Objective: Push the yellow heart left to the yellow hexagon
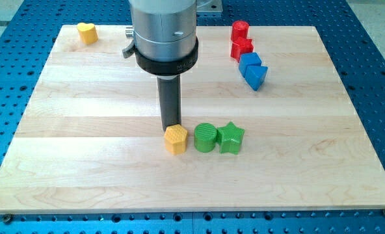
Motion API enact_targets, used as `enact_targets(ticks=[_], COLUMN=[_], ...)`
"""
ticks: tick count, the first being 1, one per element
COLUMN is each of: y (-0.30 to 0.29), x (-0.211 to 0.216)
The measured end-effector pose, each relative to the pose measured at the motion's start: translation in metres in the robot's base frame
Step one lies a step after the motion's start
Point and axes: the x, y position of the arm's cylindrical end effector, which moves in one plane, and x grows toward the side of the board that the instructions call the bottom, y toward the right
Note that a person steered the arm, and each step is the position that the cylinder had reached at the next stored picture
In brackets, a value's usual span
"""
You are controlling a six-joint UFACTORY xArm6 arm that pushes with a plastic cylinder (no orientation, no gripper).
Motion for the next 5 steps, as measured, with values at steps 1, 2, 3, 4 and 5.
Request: enact_targets(ticks=[1,2,3,4,5], y=[0.000,0.008,0.013,0.013,0.002], x=[-0.005,-0.072,-0.169,-0.261,-0.294])
